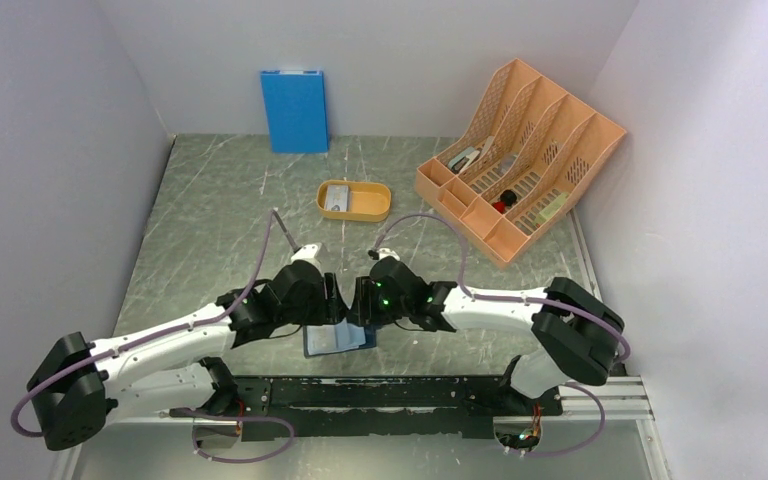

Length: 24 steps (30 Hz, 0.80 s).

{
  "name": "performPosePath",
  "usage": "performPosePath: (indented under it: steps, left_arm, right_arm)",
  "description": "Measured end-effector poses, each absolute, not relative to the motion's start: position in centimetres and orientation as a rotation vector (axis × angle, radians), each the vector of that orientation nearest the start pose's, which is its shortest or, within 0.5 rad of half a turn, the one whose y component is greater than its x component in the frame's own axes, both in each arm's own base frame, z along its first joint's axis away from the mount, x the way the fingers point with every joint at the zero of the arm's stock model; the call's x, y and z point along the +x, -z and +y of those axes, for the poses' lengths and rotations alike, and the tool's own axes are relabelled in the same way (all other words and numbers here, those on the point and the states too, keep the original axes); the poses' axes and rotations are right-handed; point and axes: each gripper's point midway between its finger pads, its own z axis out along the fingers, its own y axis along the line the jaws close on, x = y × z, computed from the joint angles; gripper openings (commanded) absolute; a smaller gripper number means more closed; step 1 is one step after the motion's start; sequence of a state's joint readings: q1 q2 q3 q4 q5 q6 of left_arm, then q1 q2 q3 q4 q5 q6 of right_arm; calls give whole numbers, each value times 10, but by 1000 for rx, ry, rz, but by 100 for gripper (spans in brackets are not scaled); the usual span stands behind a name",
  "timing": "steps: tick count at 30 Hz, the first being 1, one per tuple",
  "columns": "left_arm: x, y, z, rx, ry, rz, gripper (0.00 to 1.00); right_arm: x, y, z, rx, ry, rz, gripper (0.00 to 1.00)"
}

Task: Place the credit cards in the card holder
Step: Turn over the card slot in the card holder.

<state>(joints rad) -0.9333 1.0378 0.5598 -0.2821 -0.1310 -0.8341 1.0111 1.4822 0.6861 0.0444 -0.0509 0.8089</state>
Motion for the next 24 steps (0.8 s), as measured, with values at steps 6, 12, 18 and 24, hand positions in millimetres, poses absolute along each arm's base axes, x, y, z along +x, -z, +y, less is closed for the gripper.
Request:
performPosePath:
  steps: [6, 12, 18, 24]
  left_arm:
    - [168, -89, -234, 32, 701, 2425, 57]
    - [164, -78, -228, 33, 675, 2444, 58]
    - [156, -67, -221, 71, 666, 2461, 67]
    - [150, -86, -224, 133, 756, 2397, 97]
  right_arm:
    - [162, -52, 342, -322, -847, 2521, 50]
    - [156, -43, 345, -350, -812, 2547, 51]
    - [154, -34, 345, -339, -794, 2575, 52]
    - [153, -32, 347, -321, -795, 2588, 53]
